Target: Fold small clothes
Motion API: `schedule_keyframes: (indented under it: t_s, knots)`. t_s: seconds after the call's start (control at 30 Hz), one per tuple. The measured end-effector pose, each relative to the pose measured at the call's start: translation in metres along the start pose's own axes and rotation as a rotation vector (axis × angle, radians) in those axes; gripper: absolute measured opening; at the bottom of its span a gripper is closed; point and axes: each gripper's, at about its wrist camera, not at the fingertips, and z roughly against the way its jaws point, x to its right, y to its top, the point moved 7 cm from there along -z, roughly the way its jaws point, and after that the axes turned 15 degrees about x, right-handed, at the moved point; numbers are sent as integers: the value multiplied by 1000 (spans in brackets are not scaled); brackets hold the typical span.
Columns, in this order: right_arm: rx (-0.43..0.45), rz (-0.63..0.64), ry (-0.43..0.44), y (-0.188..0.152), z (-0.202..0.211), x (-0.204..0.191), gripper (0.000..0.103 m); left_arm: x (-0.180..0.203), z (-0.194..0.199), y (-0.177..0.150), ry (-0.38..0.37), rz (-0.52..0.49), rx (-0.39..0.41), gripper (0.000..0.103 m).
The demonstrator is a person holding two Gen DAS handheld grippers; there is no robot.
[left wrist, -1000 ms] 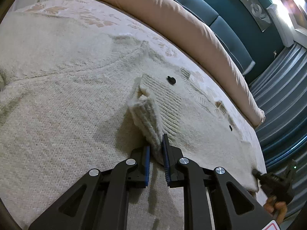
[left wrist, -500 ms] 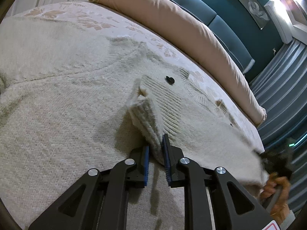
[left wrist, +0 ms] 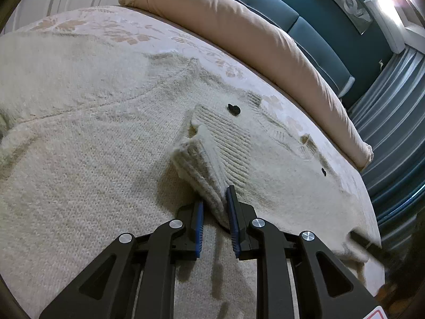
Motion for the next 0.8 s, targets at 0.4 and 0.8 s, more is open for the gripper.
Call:
schedule_keyframes:
  t_s: [0.4, 0.8]
  knots:
    - [100, -328, -242, -42, 104, 130, 9, -10, 14, 8, -18, 78, -35, 25]
    - [74, -55, -206, -99, 99, 38, 57, -236, 159, 138, 450, 112, 115, 87]
